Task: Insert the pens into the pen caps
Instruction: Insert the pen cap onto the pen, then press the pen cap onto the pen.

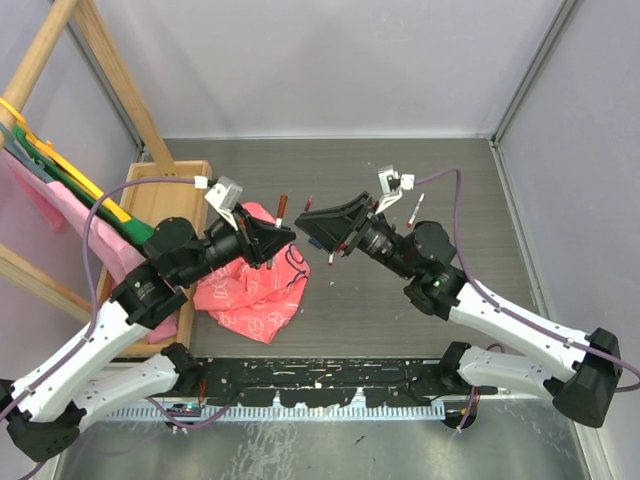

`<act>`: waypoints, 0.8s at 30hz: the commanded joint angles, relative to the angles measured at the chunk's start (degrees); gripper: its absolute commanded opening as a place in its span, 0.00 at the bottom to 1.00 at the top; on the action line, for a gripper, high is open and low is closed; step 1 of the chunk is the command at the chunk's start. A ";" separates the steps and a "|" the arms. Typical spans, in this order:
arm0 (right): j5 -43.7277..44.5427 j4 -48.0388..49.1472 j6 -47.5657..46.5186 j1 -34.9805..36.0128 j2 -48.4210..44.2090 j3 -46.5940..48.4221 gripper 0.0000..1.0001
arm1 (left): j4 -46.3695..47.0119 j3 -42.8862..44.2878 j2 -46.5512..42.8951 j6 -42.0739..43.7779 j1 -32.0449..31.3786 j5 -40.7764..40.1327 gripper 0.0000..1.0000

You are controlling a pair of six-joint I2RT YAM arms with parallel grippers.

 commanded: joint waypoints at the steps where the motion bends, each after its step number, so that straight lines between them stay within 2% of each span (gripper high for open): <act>1: 3.20 -3.63 -3.60 -0.02 -2.60 3.81 0.42 | 1.00 1.44 -1.36 1.66 0.19 2.27 0.00; 9: 5.76 -9.75 -6.20 -0.05 -0.74 10.72 0.52 | 0.47 1.67 -0.30 1.14 0.20 6.73 0.00; 24: 2.92 -12.25 -4.35 -0.05 4.58 14.28 0.50 | 1.26 1.63 0.56 1.20 0.18 7.94 0.00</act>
